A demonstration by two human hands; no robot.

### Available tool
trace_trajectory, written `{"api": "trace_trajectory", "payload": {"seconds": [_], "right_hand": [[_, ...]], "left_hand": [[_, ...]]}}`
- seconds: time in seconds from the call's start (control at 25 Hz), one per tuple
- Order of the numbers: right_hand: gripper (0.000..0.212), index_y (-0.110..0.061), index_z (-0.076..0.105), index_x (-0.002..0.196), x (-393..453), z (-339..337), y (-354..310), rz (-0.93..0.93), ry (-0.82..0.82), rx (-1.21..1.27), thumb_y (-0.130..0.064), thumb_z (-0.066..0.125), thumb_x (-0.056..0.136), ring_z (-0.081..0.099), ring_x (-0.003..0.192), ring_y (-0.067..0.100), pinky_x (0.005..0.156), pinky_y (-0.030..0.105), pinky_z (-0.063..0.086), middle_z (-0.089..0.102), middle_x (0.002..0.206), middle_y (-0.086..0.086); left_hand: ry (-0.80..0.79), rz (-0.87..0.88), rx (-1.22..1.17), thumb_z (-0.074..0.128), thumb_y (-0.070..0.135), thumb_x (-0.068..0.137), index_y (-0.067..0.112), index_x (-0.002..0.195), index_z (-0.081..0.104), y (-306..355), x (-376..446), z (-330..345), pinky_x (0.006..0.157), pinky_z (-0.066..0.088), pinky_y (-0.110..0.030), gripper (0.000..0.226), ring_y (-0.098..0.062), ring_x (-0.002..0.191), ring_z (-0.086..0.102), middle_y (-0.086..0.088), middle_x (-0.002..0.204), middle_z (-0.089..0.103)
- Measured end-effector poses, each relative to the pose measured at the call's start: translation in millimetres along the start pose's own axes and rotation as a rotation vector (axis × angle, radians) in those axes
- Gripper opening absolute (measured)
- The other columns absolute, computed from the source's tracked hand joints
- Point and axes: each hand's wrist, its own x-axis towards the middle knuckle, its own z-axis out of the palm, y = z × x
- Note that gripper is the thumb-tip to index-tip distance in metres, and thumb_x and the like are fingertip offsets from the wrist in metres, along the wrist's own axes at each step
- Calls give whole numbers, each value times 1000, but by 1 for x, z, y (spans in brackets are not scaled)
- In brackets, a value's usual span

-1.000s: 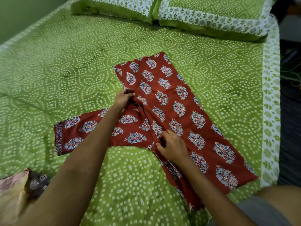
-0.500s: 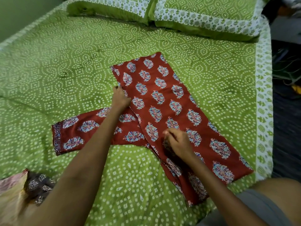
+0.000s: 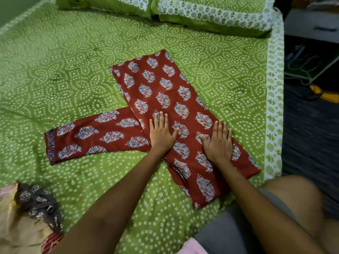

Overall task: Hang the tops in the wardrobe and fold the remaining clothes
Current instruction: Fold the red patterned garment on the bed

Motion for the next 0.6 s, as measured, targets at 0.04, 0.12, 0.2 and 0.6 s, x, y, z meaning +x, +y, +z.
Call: {"api": "trace_trajectory", "payload": {"seconds": [0.04, 0.12, 0.2, 0.6], "right_hand": [[76, -6, -2, 149, -5, 0, 0, -73, -1, -26, -58, 12, 95, -10, 145, 19, 115, 35, -14, -7, 157, 9], [75, -8, 4, 148, -17, -2, 12, -410, -47, -93, -58, -3, 94, -5, 145, 16, 115, 34, -11, 2, 157, 8], [74, -11, 10, 149, -24, -8, 37, -674, -121, -173, -58, -3, 94, 3, 144, 14, 116, 34, -4, 13, 157, 5], [93, -13, -15, 145, -30, -35, 88, -477, -151, -270, -77, -8, 78, -16, 143, 15, 113, 35, -16, -15, 154, 3]], "left_hand": [[-6, -11, -14, 15, 57, 96, 9, 149, -5, 8, -10, 3, 117, -9, -43, 75, -26, 145, -13, -11, 158, -9], [-22, 53, -24, 9, 56, 96, 7, 149, -3, 22, -38, 12, 117, -8, -42, 73, -26, 145, -11, -11, 158, -7], [-35, 211, -4, -6, 61, 88, 11, 150, 2, 27, -67, 18, 116, -9, -41, 80, -24, 146, -8, -8, 158, -3], [-208, 801, -227, 17, 55, 93, 17, 128, 58, 40, -165, 20, 110, 33, -38, 66, -23, 127, 48, -4, 132, 57]]}}
